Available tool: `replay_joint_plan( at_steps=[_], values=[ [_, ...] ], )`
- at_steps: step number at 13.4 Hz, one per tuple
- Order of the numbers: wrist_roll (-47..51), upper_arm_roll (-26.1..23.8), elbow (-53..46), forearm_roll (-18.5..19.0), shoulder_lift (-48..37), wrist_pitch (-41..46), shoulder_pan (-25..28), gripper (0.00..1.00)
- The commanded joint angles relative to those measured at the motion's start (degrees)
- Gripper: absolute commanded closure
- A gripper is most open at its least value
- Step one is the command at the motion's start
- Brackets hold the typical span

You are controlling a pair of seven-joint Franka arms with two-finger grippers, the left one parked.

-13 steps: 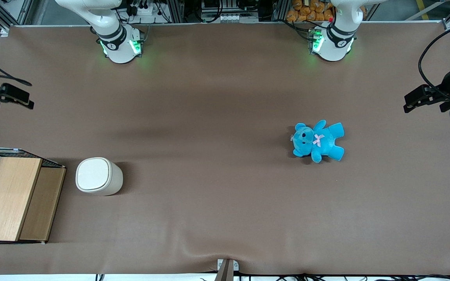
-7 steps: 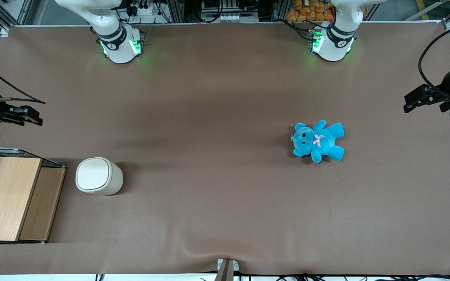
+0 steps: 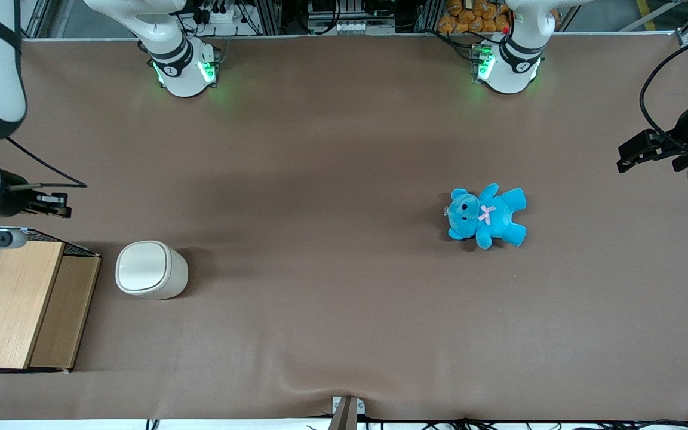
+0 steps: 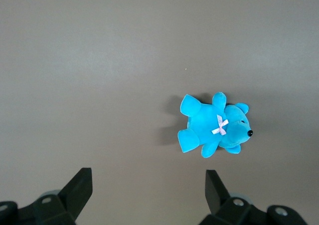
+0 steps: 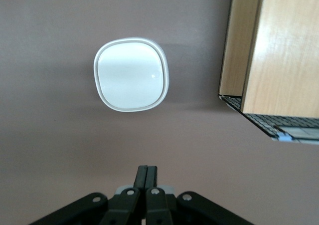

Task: Open trash can with right arm
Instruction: 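Move the right gripper down toward the white trash can's lid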

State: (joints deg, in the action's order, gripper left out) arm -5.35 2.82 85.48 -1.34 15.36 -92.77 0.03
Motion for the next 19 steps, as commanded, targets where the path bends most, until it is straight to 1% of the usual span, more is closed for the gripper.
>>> replay_joint_plan(
  at_steps=[1, 2, 4, 5, 11, 19],
  values=[
    [-1.8, 0.0, 0.5, -0.7, 2.6, -1.4, 0.1, 1.00],
    [-1.9, 0.0, 1.9, -0.7, 3.0, -2.4, 0.2, 1.00],
    [-1.9, 0.0, 6.2, -0.6, 3.0, -9.0, 0.3, 1.00],
    [-1.9, 0.0, 6.8, -0.6, 3.4, -11.1, 0.3, 1.00],
    [-5.6, 0.0, 6.2, -0.2, 8.4, -19.0, 0.1, 1.00],
    [-5.8, 0.0, 6.2, -0.2, 12.5, -24.2, 0.4, 1.00]
  ],
)
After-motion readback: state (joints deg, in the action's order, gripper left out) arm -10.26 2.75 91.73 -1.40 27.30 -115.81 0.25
